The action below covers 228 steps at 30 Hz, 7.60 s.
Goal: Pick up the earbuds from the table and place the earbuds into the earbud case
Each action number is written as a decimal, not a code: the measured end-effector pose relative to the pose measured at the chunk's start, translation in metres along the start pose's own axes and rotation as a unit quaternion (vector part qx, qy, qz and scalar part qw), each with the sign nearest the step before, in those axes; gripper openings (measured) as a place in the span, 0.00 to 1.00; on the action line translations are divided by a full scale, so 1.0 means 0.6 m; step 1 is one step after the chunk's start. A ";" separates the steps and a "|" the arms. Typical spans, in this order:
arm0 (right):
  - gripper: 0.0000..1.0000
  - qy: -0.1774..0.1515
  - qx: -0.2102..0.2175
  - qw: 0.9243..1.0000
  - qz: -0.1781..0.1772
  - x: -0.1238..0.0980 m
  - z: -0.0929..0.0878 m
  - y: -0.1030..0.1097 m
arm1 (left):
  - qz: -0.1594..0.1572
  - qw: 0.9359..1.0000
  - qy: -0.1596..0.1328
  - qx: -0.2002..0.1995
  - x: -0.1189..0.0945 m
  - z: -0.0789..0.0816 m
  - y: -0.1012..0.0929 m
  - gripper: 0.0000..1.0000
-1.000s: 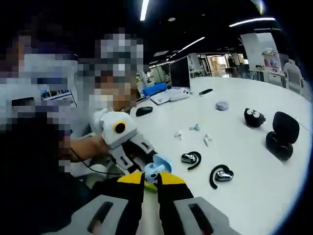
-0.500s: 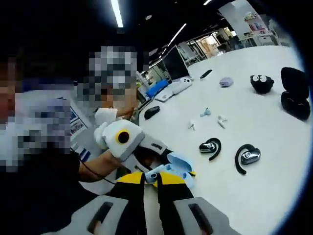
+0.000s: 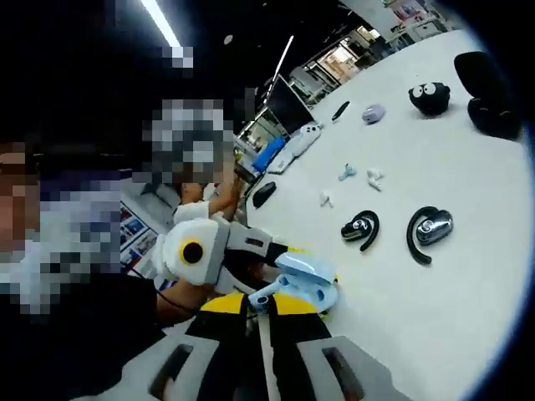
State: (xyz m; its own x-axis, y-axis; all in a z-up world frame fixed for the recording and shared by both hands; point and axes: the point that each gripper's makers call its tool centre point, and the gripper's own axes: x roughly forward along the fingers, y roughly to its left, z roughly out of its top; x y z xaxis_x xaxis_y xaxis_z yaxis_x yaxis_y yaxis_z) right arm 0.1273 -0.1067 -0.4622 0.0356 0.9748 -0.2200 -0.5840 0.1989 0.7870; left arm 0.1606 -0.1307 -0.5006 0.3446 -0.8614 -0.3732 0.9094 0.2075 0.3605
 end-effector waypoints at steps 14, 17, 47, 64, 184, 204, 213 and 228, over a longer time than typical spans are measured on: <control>0.10 -0.010 0.032 0.999 0.016 0.002 0.006 -0.006 | -0.002 1.000 0.008 0.030 0.001 0.001 0.001 0.19; 0.10 -0.012 0.048 0.999 0.021 0.001 0.007 -0.006 | -0.003 1.000 0.008 0.030 0.001 0.001 0.001 0.19; 0.10 -0.065 0.085 0.991 -0.078 0.022 0.046 -0.022 | 0.031 0.994 -0.028 -0.098 -0.007 -0.011 0.010 0.19; 0.10 -0.128 0.015 0.980 -0.153 0.022 0.036 -0.018 | 0.038 0.989 -0.034 -0.140 -0.007 -0.014 0.010 0.19; 0.16 -0.032 -0.346 0.900 -0.263 0.001 0.170 -0.071 | 0.032 0.974 -0.012 -0.224 -0.011 -0.024 0.009 0.20; 0.19 0.095 -0.369 0.901 -0.208 0.174 0.216 -0.197 | 0.040 0.972 -0.040 -0.226 -0.009 -0.024 0.009 0.19; 0.18 0.095 -0.364 0.902 -0.212 0.175 0.204 -0.189 | 0.041 0.973 -0.040 -0.226 -0.009 -0.025 0.011 0.19; 0.17 0.089 -0.376 0.901 -0.197 0.179 0.182 -0.163 | 0.042 0.972 -0.040 -0.226 -0.007 -0.026 0.012 0.19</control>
State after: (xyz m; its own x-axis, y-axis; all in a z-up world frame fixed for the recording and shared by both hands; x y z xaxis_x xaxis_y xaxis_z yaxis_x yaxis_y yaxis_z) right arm 0.2768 -0.0104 -0.4998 0.2681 0.7986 -0.5389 -0.9412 0.3364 0.0303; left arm 0.1691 -0.1183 -0.5097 0.4200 -0.8619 -0.2841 0.8943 0.4463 -0.0317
